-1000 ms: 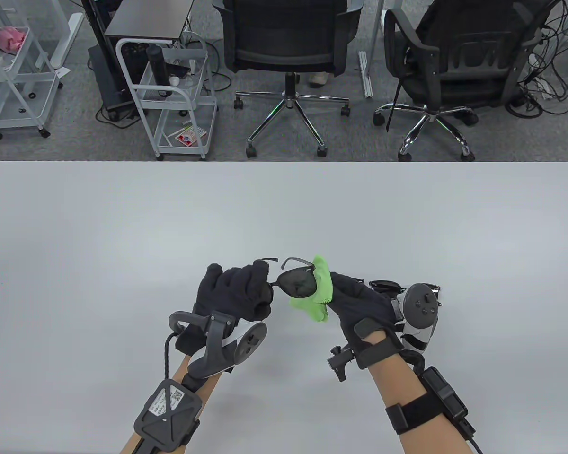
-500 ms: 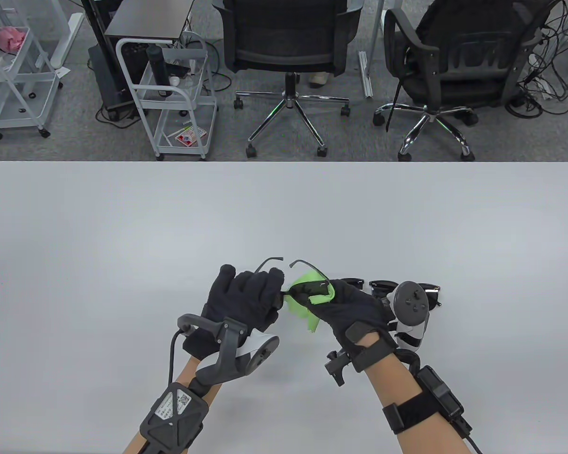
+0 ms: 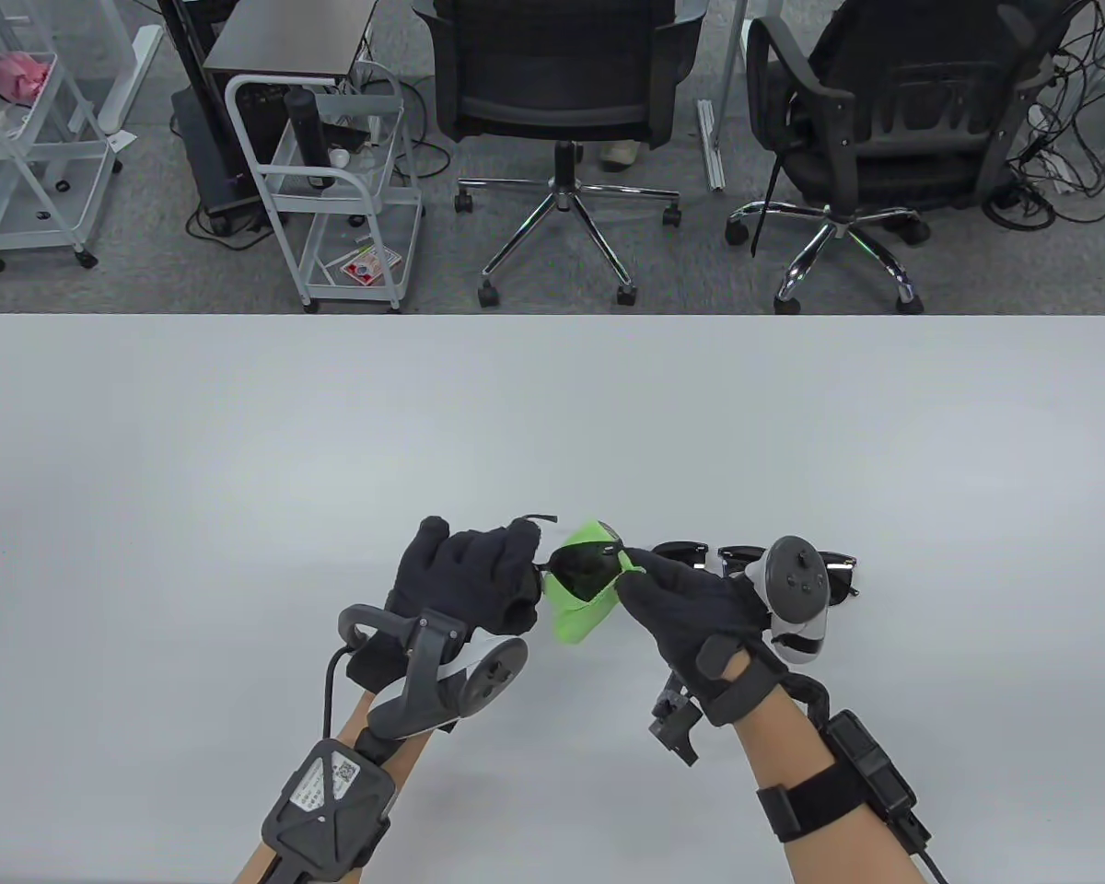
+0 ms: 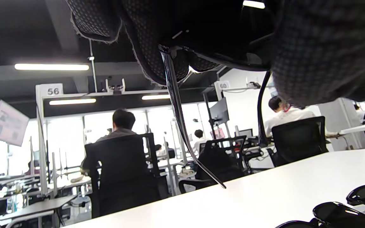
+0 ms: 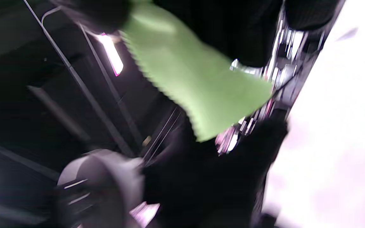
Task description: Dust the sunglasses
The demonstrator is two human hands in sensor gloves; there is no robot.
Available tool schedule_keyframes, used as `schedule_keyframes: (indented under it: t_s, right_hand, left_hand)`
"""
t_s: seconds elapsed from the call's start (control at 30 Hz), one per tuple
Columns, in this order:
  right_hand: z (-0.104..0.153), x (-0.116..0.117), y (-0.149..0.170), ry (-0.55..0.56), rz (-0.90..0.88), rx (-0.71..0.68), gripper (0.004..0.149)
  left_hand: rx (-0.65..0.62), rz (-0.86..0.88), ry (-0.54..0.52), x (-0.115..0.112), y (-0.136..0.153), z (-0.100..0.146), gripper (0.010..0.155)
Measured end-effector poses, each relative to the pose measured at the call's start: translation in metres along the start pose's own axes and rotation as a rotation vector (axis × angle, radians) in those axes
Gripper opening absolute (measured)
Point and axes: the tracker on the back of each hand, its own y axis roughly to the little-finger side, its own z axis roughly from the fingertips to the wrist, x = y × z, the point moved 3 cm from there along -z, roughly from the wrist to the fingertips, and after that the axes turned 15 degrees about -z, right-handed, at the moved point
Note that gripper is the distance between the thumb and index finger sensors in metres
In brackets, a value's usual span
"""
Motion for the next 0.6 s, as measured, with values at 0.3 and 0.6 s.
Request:
schedule_keyframes:
  t_s: [0.3,0.6]
  right_hand:
    - [0.005,-0.006,-0.012,0.201,0.292,-0.082,0.047]
    - [0.008,-0.014,-0.008,0.293,0.147,-0.056,0.045]
  left_hand:
    - [0.001,-0.01,-0.022,0.004,0.0,0.0,0.093]
    - [0.038,-0.016,-0.044,0.008,0.007,0.0,0.093]
